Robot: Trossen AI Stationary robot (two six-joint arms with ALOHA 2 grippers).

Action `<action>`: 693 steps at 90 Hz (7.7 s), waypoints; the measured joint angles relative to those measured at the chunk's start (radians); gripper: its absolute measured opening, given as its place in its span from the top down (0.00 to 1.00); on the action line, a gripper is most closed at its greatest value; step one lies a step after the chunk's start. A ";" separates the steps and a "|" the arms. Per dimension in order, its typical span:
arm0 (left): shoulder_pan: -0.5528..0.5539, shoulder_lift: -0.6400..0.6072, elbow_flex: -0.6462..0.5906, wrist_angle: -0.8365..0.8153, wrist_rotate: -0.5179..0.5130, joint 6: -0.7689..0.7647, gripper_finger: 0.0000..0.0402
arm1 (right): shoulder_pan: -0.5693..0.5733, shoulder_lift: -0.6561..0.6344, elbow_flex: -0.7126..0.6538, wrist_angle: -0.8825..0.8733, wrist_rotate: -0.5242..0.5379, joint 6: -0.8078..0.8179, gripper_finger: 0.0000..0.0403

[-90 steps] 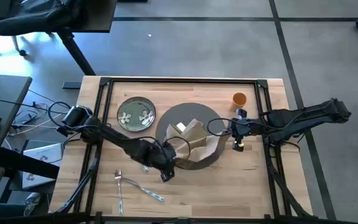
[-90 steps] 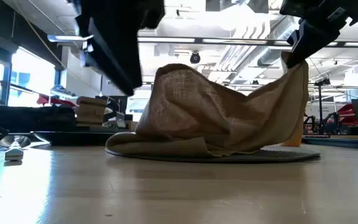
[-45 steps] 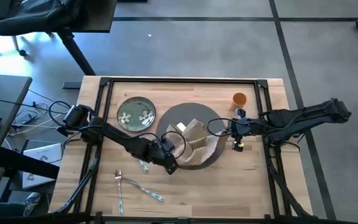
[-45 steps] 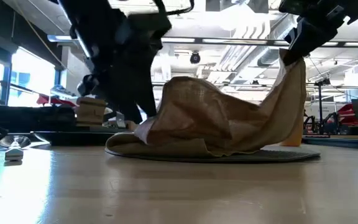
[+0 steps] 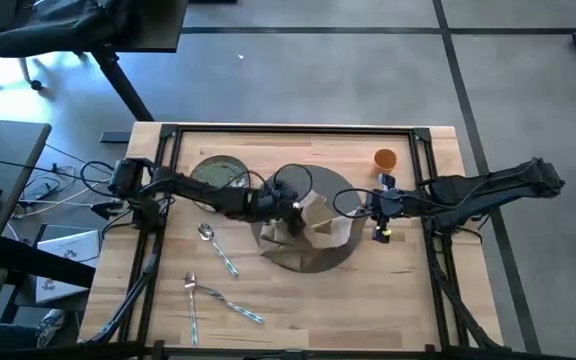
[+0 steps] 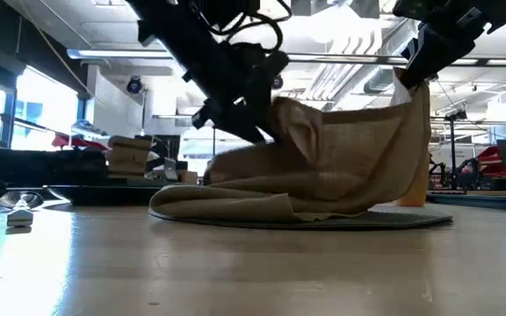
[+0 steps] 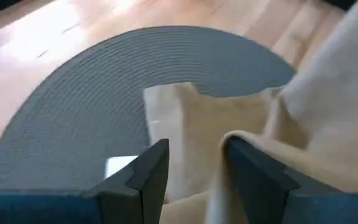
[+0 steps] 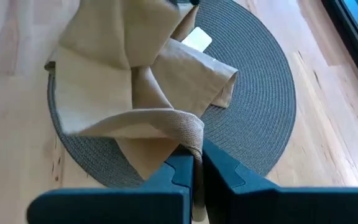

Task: Set table place
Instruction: Fold the brown table napkin

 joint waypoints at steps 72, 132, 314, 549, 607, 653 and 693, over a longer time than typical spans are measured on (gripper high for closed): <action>-0.174 0.067 0.000 -0.117 0.334 0.173 0.62 | 0.000 0.000 0.000 0.000 -0.011 0.037 1.00; 0.230 0.121 0.108 -0.038 0.367 0.225 0.62 | 0.000 0.000 0.000 0.004 -0.007 0.035 1.00; 0.000 0.280 0.063 0.361 0.384 0.173 0.65 | 0.000 0.000 0.000 0.009 -0.014 0.023 1.00; -0.016 0.229 0.093 0.413 0.449 0.381 0.65 | 0.000 0.000 0.000 0.002 0.008 0.079 1.00; 0.228 0.197 0.264 -0.039 0.054 0.740 0.65 | 0.000 0.000 0.000 0.000 0.015 0.071 1.00; 0.050 0.170 0.306 -0.202 0.252 0.512 0.65 | 0.000 0.000 0.000 -0.004 0.015 0.090 1.00; 0.064 0.263 0.244 0.124 0.103 0.450 0.65 | 0.000 0.000 0.000 0.000 0.015 0.097 1.00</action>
